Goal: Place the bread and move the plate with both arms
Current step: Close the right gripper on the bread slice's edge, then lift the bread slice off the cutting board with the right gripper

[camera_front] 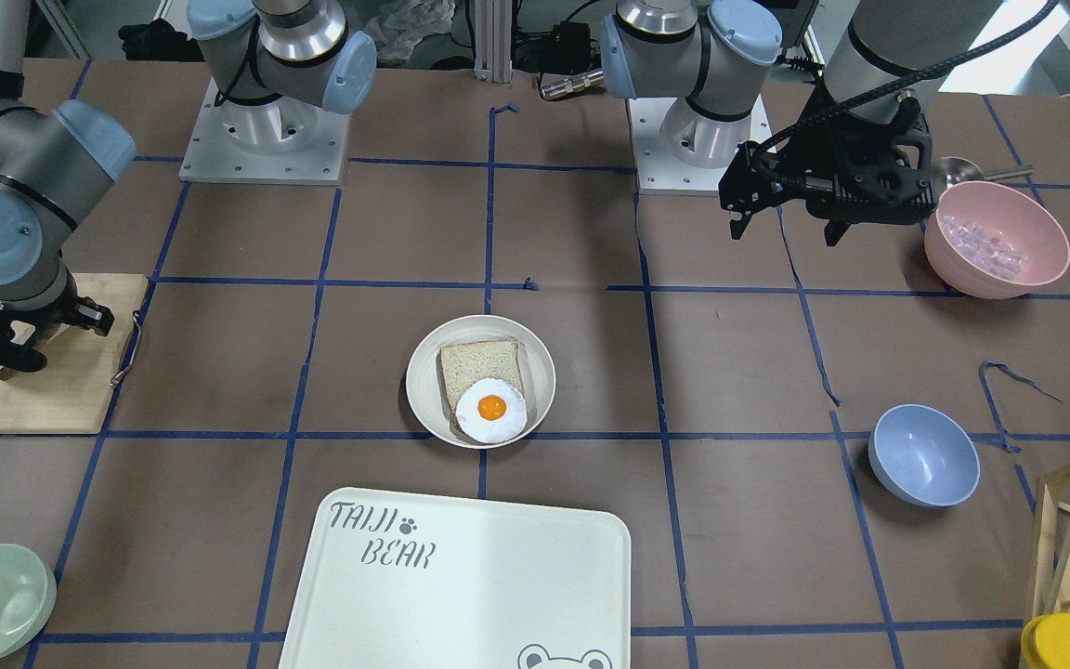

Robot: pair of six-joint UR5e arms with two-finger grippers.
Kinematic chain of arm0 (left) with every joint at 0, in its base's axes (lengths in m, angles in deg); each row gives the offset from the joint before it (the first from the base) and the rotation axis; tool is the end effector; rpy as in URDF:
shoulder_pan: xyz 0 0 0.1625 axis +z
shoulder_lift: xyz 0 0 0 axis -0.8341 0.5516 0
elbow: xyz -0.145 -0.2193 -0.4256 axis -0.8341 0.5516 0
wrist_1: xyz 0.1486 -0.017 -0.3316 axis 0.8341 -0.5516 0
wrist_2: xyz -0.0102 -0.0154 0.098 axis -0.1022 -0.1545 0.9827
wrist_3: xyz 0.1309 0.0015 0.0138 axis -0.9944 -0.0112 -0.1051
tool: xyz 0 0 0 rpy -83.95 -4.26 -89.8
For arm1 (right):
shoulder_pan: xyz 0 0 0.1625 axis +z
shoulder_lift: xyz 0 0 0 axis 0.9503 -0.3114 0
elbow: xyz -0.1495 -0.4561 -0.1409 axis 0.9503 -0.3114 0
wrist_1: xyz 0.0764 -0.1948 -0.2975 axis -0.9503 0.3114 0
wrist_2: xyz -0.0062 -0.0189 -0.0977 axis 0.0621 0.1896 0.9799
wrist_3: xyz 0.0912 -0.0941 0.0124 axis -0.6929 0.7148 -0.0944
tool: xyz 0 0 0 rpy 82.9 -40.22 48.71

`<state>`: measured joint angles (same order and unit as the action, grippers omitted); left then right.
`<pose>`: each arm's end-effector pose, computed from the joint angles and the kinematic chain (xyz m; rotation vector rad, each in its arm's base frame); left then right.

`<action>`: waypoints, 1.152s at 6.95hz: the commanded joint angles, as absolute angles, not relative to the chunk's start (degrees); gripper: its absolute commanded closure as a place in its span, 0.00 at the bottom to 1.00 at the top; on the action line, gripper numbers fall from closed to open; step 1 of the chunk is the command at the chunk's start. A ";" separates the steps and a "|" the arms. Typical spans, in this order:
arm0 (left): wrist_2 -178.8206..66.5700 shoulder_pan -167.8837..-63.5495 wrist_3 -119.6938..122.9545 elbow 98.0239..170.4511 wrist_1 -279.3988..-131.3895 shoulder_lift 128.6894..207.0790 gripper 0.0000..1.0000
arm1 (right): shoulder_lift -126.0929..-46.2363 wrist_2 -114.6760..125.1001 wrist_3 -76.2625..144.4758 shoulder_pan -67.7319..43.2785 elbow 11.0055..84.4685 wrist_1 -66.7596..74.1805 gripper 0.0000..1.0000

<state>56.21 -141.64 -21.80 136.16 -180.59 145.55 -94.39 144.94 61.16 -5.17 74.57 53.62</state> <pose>-0.0961 -0.4201 0.5269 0.1044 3.1289 0.0468 -0.1083 -0.4383 0.3008 -0.2724 -2.6915 -0.3011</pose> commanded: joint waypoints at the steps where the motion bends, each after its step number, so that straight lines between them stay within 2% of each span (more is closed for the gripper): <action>1: 56.37 -141.69 -21.80 136.26 -180.61 145.57 0.00 | -95.45 144.86 60.80 -4.89 73.84 53.61 1.00; 4: 56.11 -141.69 -21.71 136.08 -180.43 145.57 0.00 | -98.53 146.79 60.54 -3.58 69.72 49.76 1.00; 6: 56.20 -141.60 -21.71 135.47 -180.26 145.39 0.00 | -98.80 147.59 60.19 -1.38 60.70 39.25 1.00; 8: 56.20 -141.60 -21.71 135.90 -179.99 145.39 0.00 | -98.27 148.90 54.76 5.36 52.95 31.66 1.00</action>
